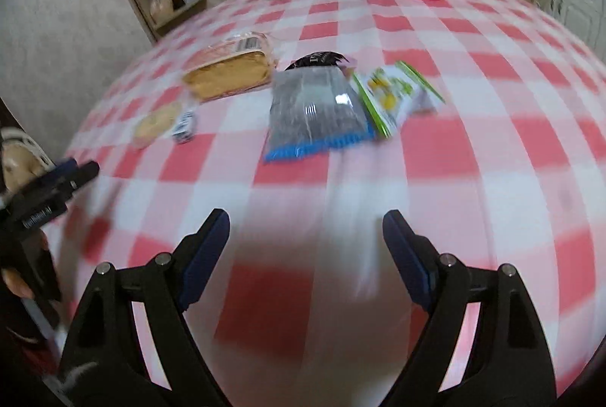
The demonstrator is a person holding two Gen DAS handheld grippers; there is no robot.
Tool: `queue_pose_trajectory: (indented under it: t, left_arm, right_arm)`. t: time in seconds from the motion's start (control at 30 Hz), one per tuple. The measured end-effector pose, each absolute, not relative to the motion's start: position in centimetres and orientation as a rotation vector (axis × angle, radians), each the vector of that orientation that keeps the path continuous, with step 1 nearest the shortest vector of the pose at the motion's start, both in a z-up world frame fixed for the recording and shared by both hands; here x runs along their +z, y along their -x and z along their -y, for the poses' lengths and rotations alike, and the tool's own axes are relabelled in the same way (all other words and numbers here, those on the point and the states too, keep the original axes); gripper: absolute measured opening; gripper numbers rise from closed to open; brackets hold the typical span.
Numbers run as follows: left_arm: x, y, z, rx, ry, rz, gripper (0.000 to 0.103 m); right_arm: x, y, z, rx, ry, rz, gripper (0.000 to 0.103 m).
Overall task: Organize snacks
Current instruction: 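Return both tools over the remaining snacks on the table, then grasp the cracker packet with the left tool while the right tool grasps the grey chip bag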
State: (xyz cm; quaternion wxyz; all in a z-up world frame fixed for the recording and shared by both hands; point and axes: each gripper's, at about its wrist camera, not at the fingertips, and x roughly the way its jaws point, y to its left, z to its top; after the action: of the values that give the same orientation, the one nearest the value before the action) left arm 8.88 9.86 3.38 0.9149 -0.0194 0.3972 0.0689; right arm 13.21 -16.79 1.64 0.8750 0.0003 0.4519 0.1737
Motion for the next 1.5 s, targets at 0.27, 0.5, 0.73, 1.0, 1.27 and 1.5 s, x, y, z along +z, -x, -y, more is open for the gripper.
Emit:
queue_pose_trajectory:
  t: [0.27,0.5,0.73,1.0,1.27,1.5]
  left_arm:
    - [1.1,-13.6,-8.5,0.097,-0.032,-0.859,0.084]
    - [0.3,-16.8,-7.8,0.035,-0.047,-0.909,0.084]
    - [0.7,-15.5,-6.8,-0.061,-0.052,-0.9,0.037]
    - [3.2,-7.7,-7.6,-0.04,0.048,-0.814,0.037]
    - [5.5,2.0,-9.8,0.06,0.089,-0.73,0.037]
    - [7.6,9.4,-12.1,0.118,0.077,-0.687,0.037]
  right_arm:
    - [1.3,-19.7,15.6,0.333,0.086,-0.934,0.088]
    - [0.1,-20.9,14.2,0.336,0.159,-0.942,0.092]
    - [1.3,-16.3,13.6,0.321,0.242,-0.884,0.057]
    - [3.1,-8.1,11.4,0.416,0.261,-0.834,0.057]
    - [4.4,0.5,8.5,0.464,0.315,-0.77,0.057]
    - [4.7,6.9,5.2,0.535,0.362,-0.723,0.057]
